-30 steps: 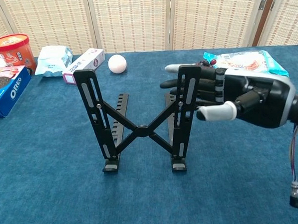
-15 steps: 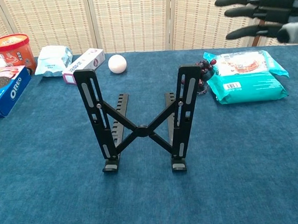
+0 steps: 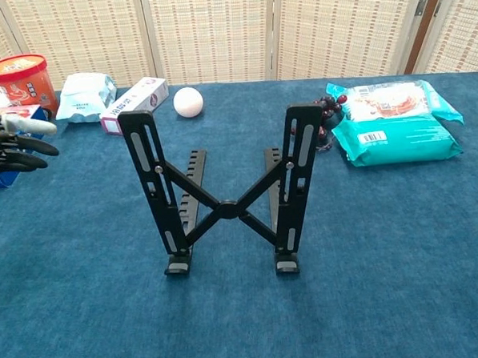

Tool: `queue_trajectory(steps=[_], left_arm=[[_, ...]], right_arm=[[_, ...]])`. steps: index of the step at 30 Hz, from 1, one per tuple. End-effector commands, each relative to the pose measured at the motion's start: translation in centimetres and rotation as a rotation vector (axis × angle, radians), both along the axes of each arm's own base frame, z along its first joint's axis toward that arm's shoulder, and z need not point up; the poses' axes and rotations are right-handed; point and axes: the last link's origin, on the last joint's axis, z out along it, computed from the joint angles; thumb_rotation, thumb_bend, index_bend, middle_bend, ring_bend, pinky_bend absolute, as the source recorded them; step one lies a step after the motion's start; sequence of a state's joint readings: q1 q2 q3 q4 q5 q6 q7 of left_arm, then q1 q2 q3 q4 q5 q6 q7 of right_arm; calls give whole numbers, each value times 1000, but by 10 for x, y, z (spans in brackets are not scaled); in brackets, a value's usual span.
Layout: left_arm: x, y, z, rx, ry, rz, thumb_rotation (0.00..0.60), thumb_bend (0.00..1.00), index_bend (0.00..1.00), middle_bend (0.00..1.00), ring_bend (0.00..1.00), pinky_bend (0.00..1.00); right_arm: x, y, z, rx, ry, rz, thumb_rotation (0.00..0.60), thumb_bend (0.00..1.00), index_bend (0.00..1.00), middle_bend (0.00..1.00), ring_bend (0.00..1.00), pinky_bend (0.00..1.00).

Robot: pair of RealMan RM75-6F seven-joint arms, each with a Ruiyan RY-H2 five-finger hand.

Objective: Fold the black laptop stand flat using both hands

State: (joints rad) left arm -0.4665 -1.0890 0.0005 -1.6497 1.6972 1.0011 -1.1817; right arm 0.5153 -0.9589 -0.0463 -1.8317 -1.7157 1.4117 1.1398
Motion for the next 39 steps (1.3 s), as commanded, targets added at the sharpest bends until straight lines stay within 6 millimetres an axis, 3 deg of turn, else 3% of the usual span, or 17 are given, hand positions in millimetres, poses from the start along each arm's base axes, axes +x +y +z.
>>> queue_trajectory(steps=[1, 11, 17, 39], left_arm=[[11, 14, -20, -122, -75, -54, 600, 120, 139, 207, 166, 65], [29, 39, -52, -234, -167, -74, 600, 120, 128, 207, 166, 73], [40, 50, -66, -266, -217, -60, 600, 120, 118, 207, 167, 199], [68, 61, -92, -320, -299, -56, 600, 120, 103, 208, 167, 233]], right_arm=[[-1, 1, 1, -5, -2, -3, 600, 41, 0, 131, 13, 162], [-6, 4, 3, -12, -7, -24, 600, 41, 0, 131, 13, 162], [-11, 6, 4, -17, -13, -44, 600, 41, 0, 131, 13, 162], [-26, 8, 4, -14, -31, -88, 600, 41, 0, 131, 10, 162]])
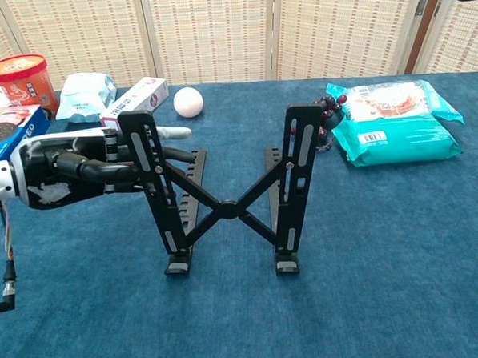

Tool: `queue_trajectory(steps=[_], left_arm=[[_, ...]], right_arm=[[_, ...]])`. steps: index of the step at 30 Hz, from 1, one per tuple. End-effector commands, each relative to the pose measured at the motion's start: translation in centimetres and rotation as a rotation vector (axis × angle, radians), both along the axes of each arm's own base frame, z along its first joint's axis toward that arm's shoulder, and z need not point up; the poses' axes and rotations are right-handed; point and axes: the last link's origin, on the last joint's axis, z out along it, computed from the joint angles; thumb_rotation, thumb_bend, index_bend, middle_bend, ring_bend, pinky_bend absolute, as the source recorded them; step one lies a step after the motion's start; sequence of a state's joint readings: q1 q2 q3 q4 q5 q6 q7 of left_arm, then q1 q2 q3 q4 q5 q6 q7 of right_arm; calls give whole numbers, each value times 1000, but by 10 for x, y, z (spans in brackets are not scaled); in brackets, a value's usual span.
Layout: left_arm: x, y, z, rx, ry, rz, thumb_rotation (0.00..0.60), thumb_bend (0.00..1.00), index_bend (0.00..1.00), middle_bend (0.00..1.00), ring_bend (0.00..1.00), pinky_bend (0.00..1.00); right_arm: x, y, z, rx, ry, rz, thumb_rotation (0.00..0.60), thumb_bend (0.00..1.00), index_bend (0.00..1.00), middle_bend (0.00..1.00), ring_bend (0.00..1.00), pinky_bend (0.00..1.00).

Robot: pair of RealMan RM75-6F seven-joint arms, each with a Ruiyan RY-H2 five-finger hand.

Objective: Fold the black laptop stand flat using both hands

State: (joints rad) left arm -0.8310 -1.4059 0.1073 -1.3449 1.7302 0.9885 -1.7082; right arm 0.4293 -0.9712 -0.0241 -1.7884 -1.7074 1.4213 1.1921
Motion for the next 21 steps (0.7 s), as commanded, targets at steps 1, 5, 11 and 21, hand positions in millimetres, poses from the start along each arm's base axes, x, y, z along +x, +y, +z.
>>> queue_trajectory(steps=[1, 5, 11, 21], left_arm=[[0, -1, -2, -6, 6, -6, 600, 120, 103, 208, 167, 233], [1, -4, -4, -16, 13, -16, 600, 120, 103, 208, 167, 233], [4, -9, -5, -32, 16, -32, 600, 120, 98, 208, 166, 233], [4, -15, -12, -80, 23, -23, 600, 120, 78, 207, 166, 233]], right_arm=[[0, 0, 0, 0, -1, 0, 600, 41, 0, 131, 9, 162], [-1, 1, 0, 1, -3, 0, 600, 41, 0, 131, 5, 162], [-3, 2, 0, -1, -5, -8, 600, 41, 0, 131, 2, 162], [-5, 3, -1, 1, -6, -15, 600, 41, 0, 130, 2, 162]])
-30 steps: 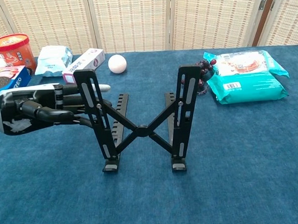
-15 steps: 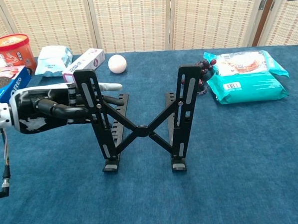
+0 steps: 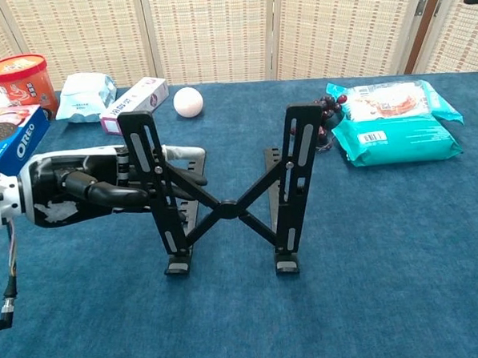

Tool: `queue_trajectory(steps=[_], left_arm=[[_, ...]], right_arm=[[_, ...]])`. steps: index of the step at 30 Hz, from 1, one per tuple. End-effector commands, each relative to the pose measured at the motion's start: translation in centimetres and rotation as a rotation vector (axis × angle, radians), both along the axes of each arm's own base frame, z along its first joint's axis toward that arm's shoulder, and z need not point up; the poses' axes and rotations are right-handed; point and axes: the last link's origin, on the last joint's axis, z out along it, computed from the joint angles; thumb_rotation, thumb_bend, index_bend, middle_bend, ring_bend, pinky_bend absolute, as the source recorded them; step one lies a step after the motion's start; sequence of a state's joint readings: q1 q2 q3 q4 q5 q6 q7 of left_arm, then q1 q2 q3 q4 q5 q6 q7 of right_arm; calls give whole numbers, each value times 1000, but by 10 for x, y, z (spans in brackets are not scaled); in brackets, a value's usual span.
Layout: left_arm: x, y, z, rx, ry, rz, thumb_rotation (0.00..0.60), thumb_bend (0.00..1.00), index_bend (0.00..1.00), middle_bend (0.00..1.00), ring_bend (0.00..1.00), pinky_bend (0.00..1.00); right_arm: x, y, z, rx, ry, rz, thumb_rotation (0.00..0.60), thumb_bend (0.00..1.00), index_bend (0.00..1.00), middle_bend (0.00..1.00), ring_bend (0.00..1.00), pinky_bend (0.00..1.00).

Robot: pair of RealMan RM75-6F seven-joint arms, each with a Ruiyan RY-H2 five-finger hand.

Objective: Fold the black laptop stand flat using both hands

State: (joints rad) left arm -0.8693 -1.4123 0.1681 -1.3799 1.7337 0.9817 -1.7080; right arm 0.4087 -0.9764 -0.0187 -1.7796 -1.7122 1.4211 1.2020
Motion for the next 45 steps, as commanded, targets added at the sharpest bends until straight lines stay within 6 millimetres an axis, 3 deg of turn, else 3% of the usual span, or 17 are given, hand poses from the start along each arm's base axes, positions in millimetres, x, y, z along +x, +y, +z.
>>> queue_trajectory(steps=[1, 11, 20, 32, 45], left_arm=[[0, -2, -1, -8, -1, 2, 600, 120, 78, 206, 166, 233], [0, 0, 1, 12, -13, 10, 600, 120, 77, 204, 159, 233], [-6, 7, 28, 125, -75, 46, 600, 120, 78, 204, 159, 225], [-32, -3, 68, 282, 20, 71, 600, 120, 78, 203, 157, 180], [-48, -16, 91, 416, 87, 100, 600, 120, 80, 203, 155, 176]], right_arm=[[0, 0, 0, 1, 0, 0, 600, 41, 0, 131, 2, 162], [-2, -1, -3, 0, 11, -2, 600, 41, 0, 130, 2, 162], [4, -5, -12, -14, 126, 32, 600, 44, 0, 130, 1, 162], [31, -15, -45, 81, 265, 106, 600, 43, 0, 110, 0, 162], [69, -36, -93, 159, 333, 186, 600, 43, 0, 83, 0, 162]])
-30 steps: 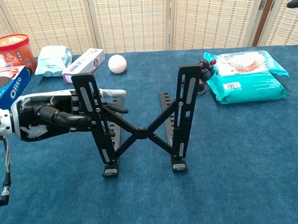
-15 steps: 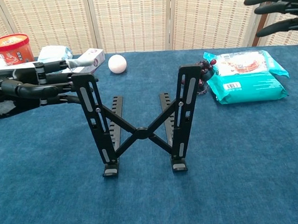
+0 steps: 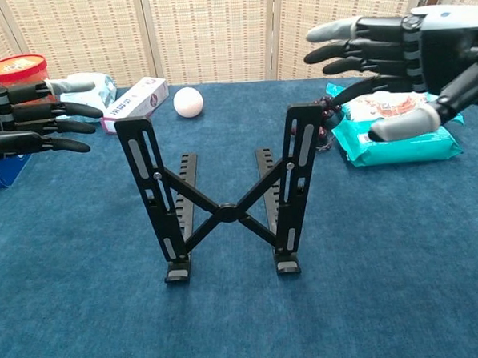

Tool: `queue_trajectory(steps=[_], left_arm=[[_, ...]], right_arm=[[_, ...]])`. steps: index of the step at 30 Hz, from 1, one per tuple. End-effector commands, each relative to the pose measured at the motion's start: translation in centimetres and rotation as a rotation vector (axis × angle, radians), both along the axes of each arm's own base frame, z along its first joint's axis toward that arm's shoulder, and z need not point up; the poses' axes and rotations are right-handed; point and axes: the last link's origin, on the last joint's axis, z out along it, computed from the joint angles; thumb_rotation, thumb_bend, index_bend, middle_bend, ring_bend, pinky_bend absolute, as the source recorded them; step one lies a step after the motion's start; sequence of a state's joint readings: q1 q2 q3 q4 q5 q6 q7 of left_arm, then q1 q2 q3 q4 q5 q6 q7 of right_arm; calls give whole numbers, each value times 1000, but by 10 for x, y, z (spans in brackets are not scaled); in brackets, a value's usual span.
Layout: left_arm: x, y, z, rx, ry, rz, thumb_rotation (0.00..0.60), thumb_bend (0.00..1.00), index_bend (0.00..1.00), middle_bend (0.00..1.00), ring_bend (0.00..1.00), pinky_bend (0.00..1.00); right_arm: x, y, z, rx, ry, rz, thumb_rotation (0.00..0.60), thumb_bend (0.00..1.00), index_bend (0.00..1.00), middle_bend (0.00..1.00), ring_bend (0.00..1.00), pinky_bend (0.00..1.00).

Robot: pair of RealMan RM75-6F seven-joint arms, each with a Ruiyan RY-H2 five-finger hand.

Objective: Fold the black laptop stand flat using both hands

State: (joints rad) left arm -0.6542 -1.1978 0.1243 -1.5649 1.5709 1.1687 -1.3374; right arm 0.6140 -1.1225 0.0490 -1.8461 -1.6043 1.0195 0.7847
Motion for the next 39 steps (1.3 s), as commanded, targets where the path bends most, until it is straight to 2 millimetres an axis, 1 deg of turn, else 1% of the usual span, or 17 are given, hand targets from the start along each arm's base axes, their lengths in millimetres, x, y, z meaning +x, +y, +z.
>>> queue_trajectory(steps=[1, 7, 12, 16, 32, 35, 39], left_arm=[[-2, -2, 6, 26, 6, 7, 600, 120, 80, 203, 155, 175], [-4, -6, 13, 58, 24, 8, 600, 120, 80, 203, 155, 168], [-5, -9, 15, 61, 31, 6, 600, 120, 80, 203, 155, 167], [-5, -9, 17, 75, 38, -4, 600, 120, 80, 203, 155, 165], [-9, -11, 24, 110, 52, 13, 600, 120, 80, 203, 155, 161], [-10, -11, 26, 117, 54, 15, 600, 120, 80, 203, 155, 161], [-11, -9, 27, 127, 64, 16, 600, 120, 80, 203, 155, 160]], right_arm=[[12, -7, -12, 15, -1, 17, 600, 43, 0, 83, 0, 162], [29, -13, -32, 48, 9, 42, 600, 43, 0, 83, 0, 162], [37, -17, -44, 38, 31, 57, 600, 48, 0, 83, 0, 162], [39, -23, -52, -4, 48, 52, 600, 85, 0, 83, 0, 162], [62, -54, -78, -99, 59, -4, 600, 104, 0, 83, 0, 162], [63, -61, -82, -117, 76, -36, 600, 104, 0, 82, 0, 162], [60, -73, -83, -171, 104, -112, 600, 120, 0, 44, 0, 112]])
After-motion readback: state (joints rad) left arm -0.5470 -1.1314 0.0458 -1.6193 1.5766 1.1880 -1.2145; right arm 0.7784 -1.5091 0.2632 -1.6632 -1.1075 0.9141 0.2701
